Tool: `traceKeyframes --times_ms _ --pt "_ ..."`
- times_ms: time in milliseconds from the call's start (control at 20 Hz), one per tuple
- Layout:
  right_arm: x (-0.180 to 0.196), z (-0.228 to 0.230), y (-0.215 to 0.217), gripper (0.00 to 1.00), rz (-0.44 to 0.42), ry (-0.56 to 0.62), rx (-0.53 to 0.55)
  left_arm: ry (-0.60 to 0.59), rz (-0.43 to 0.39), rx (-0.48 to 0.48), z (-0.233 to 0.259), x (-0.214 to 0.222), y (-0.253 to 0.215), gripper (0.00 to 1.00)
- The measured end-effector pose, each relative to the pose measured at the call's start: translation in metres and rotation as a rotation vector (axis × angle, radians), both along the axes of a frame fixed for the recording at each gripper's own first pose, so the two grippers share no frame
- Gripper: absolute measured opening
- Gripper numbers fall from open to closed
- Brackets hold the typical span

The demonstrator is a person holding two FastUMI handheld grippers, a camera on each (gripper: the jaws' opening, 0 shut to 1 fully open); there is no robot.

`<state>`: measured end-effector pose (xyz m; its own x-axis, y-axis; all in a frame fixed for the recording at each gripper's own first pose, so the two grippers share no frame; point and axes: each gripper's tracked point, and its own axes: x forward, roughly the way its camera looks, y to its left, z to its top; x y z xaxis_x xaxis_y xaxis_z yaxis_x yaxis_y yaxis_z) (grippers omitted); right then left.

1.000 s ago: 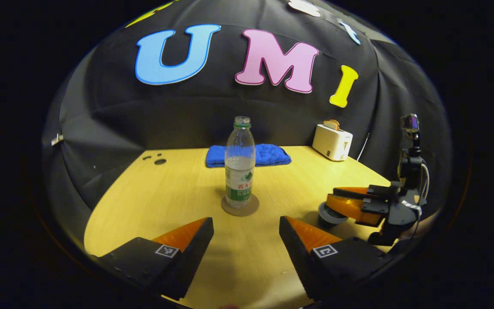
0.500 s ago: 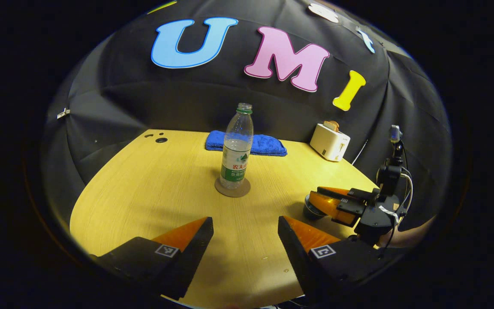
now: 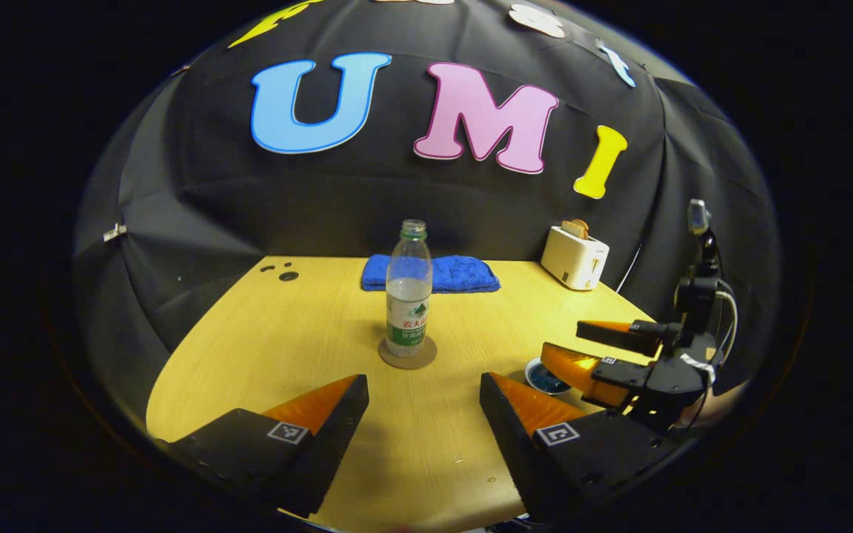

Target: Open the teacup lid with one hand, grasp the water bottle and pour water into the teacup with the other hand; after pouring, place the water bottle on the coaster and then close the teacup lid.

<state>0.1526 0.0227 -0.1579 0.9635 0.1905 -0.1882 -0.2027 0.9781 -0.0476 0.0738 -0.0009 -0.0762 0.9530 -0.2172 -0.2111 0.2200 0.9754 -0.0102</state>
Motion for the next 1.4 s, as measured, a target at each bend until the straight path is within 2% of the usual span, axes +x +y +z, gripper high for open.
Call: traceKeyframes --times_ms 150,350,450,500,550,650,700,750,800,850,1000,1200,1400 --pt "-0.019 0.041 -0.012 1.0 -0.024 -0.029 -0.051 -0.034 0.019 0.004 0.034 -0.009 -0.005 0.95" --pt "-0.045 0.104 -0.015 1.0 -0.037 -0.043 -0.041 -0.123 0.079 0.062 0.089 -0.028 0.003 0.96" --pt "-0.057 0.141 -0.018 1.0 -0.056 -0.085 -0.045 -0.145 0.107 0.071 0.107 -0.044 0.006 0.96" --pt "-0.064 0.159 -0.019 0.99 -0.065 -0.111 -0.05 -0.158 0.12 0.066 0.117 -0.054 0.005 0.92" --pt "-0.071 0.176 -0.021 0.99 -0.079 -0.136 -0.053 -0.178 0.139 0.056 0.127 -0.065 0.007 0.95" --pt "-0.088 0.203 -0.022 0.99 -0.097 -0.172 -0.038 -0.235 0.174 0.045 0.148 -0.086 0.011 0.95" --pt "-0.099 0.21 -0.02 0.99 -0.1 -0.182 -0.024 -0.263 0.193 0.05 0.154 -0.098 0.013 0.92" --pt "-0.111 0.213 -0.019 0.99 -0.105 -0.188 -0.013 -0.283 0.213 0.053 0.158 -0.11 0.016 0.95" --pt "-0.124 0.213 -0.019 0.96 -0.115 -0.192 -0.004 -0.291 0.223 0.051 0.159 -0.12 0.015 0.95" --pt "-0.137 0.211 -0.02 1.0 -0.128 -0.19 0.004 -0.295 0.224 0.044 0.158 -0.13 0.012 0.95" --pt "-0.163 0.197 -0.021 0.99 -0.157 -0.166 0.016 -0.301 0.218 0.021 0.15 -0.145 0.008 0.95" --pt "-0.161 0.191 -0.018 1.0 -0.187 -0.149 0.039 -0.242 0.174 -0.033 0.132 -0.146 0.006 0.95" --pt "-0.168 0.176 0.008 0.99 -0.163 -0.125 0.039 -0.215 0.157 -0.055 0.119 -0.14 0.012 0.95"
